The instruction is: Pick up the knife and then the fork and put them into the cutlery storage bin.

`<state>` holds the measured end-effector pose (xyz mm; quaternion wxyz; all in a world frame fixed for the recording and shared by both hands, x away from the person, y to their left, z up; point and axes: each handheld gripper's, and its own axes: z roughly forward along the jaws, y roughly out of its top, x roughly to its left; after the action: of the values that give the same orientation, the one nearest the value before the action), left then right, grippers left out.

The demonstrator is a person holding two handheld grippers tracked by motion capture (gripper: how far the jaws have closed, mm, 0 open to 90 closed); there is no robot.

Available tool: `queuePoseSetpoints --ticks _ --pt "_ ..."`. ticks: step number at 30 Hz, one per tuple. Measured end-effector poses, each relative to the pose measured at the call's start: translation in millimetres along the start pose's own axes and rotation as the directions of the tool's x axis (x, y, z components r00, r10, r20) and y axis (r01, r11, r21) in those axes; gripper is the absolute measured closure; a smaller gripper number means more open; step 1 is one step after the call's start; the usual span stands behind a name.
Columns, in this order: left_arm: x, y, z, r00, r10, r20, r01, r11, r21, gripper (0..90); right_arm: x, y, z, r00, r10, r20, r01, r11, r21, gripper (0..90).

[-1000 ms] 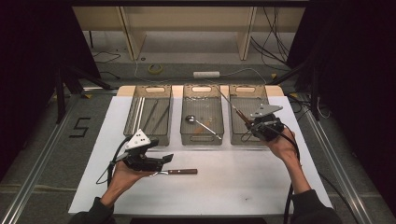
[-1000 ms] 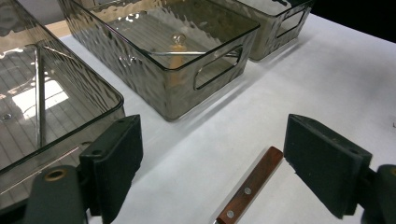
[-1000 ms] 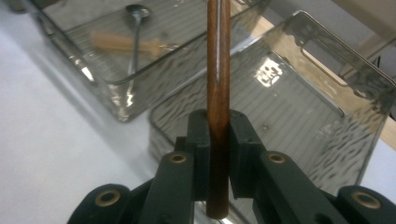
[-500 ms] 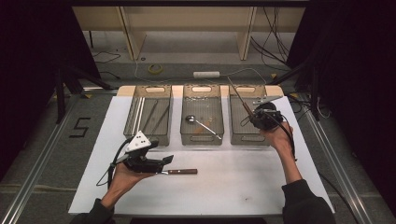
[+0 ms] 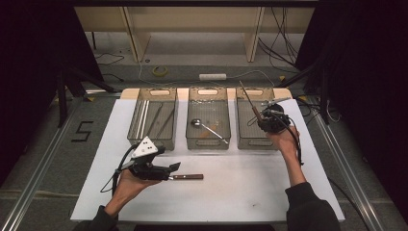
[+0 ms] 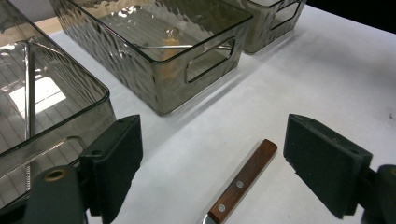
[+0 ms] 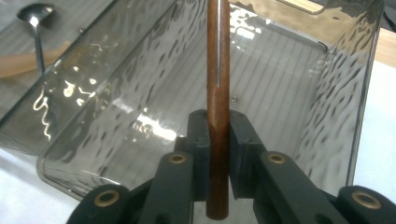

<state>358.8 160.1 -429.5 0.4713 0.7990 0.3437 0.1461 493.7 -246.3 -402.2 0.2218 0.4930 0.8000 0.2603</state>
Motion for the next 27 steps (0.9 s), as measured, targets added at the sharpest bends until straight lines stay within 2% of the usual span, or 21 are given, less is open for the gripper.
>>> queuePoseSetpoints --ticks 8,15,19,25,27 --pt "-2.0 0.0 0.6 1.0000 0.000 0.006 0.000 1.0000 0.007 19.2 -1.4 -1.2 6.8 0.9995 0.032 0.003 -0.032 0.999 0.030 81.0" --pt "-2.0 0.0 1.1 1.0000 -0.002 0.007 0.002 0.9999 0.016 19.3 1.5 -0.2 10.8 0.9995 0.032 -0.002 -0.032 0.999 0.045 80.0" --pt "-1.8 0.0 0.9 1.0000 -0.001 0.007 0.000 0.9999 0.017 19.3 3.5 0.5 8.5 0.9980 0.038 -0.051 -0.037 0.999 0.023 65.0" --pt "-0.5 0.0 1.3 1.0000 -0.003 0.006 0.003 0.9998 0.019 19.4 7.1 -0.4 -7.6 0.9965 -0.025 -0.080 0.023 0.999 -0.028 59.7" --pt "-0.8 -0.7 2.8 0.9999 0.001 0.014 -0.001 0.9993 0.037 19.5 9.1 -1.9 -13.4 0.9951 -0.050 -0.086 0.046 0.998 -0.038 56.8"
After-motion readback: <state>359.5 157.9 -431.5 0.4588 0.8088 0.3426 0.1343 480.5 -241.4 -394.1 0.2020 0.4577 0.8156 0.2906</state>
